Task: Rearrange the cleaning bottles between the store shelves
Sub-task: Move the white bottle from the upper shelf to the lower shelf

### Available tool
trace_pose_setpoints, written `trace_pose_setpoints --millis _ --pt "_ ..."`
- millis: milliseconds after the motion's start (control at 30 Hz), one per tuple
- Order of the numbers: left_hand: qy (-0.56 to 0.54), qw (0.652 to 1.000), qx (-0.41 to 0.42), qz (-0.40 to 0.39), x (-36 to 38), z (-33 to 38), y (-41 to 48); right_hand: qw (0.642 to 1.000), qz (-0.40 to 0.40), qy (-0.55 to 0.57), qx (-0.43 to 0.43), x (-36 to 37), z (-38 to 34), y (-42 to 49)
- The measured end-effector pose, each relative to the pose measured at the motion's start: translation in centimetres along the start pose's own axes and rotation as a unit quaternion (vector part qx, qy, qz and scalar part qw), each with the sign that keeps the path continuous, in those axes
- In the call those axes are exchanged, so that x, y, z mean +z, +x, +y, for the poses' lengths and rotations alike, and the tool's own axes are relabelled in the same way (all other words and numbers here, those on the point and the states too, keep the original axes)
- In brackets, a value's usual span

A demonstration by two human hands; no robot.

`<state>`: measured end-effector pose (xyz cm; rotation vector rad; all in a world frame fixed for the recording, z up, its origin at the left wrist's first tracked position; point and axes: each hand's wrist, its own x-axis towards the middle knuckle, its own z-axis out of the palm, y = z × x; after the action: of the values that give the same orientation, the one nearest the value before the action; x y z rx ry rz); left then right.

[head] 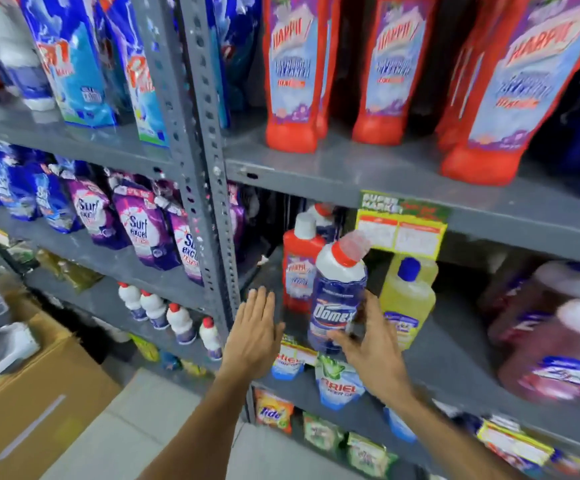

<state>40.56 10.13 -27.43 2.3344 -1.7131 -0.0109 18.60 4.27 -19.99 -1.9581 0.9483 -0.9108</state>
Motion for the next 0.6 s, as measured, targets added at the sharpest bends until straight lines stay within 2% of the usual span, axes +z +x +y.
trace_pose_setpoints --millis 233,600 --pt "-0.013 0.996 0.003 -0.083 4.3 -1.7 2.5 0.995 0.061 -0.03 0.069 3.3 5.9 3.1" --pt "-0.011 0.994 0.002 -0.106 6.5 -3.4 3.9 0.972 0.15 -0.102 0.15 5.4 8.2 9.1"
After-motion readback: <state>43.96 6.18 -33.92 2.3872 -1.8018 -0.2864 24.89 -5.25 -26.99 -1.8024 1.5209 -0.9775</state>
